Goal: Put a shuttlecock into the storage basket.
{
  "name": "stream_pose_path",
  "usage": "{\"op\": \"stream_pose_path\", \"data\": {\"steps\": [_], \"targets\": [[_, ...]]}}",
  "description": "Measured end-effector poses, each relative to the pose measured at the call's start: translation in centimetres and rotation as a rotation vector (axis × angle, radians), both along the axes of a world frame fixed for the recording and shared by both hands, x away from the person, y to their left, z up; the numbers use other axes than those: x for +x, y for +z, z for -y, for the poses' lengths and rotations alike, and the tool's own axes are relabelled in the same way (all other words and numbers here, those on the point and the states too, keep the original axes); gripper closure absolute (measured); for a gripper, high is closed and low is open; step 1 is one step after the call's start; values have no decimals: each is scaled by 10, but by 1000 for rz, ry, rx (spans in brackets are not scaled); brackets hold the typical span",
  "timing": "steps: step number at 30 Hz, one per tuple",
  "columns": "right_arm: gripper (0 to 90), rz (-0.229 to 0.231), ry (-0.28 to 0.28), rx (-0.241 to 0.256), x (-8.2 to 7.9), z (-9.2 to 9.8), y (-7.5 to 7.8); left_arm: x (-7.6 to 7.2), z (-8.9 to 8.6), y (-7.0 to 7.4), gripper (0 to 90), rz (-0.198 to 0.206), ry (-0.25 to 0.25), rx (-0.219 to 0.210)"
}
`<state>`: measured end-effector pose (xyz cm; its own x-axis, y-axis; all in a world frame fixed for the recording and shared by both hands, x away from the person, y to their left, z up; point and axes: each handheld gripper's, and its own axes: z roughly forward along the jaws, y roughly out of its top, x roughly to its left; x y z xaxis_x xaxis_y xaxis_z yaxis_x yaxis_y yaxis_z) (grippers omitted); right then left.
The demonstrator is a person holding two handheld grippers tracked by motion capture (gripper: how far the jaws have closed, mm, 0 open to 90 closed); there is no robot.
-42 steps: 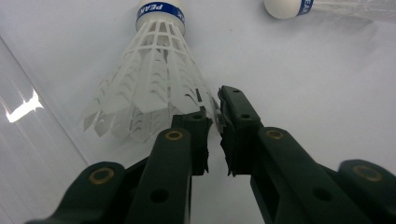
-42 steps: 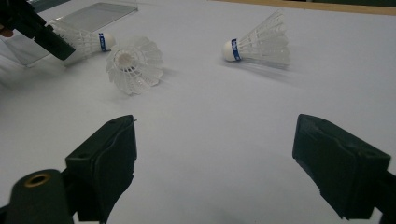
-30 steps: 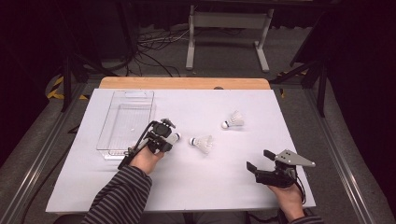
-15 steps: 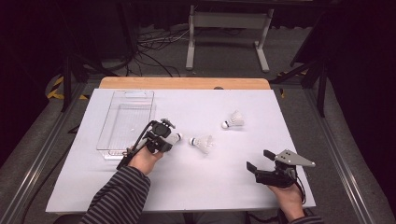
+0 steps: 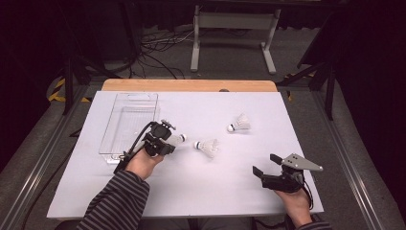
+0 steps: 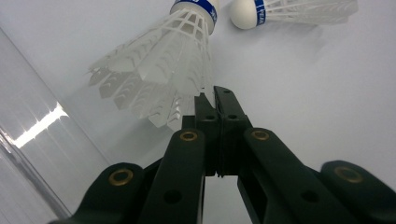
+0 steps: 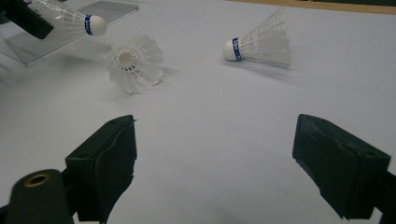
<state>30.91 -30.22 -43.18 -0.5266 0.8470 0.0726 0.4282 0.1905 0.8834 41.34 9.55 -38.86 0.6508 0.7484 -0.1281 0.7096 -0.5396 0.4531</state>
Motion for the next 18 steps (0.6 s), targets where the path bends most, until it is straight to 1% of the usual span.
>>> {"op": "stream_pose_path", "data": {"steps": [6, 12, 14, 18], "targets": [[145, 1, 0, 1, 0, 0, 0, -1, -2, 4, 898, -5, -27, -9], [145, -1, -1, 3, 0, 0, 0, -1, -7, 9, 898, -23, -53, -11], [146, 0, -1, 4, 0, 0, 0, -2, -9, 11, 898, -29, -50, -18], [145, 0, -2, 5, 0, 0, 0, -1, -14, 16, 898, -23, -58, -42]]}}
